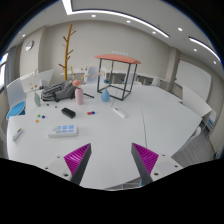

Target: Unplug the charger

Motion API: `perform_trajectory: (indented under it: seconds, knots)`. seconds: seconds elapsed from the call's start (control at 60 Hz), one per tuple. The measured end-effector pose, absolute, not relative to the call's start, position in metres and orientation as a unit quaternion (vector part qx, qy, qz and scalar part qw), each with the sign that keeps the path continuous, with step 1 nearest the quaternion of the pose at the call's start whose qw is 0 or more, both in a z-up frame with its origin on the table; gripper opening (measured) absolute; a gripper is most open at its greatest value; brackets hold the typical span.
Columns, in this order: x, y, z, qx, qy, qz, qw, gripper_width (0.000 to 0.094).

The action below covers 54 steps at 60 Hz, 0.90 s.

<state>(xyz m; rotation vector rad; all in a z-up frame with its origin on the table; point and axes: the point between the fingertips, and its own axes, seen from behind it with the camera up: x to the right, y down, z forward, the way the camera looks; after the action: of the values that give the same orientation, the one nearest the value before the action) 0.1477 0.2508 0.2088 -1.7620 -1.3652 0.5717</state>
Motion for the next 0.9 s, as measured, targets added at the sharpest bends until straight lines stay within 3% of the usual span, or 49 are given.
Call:
perform_trajectory:
  seconds: [0.65, 0.9]
  knots:
    - [0.103, 0.066, 0.183, -0.631, -0.618, 0.284, 0.372, 0.0851]
    - [0.067, 0.029, 0.156, -0.617, -0.617, 0.317, 0.372, 0.0851]
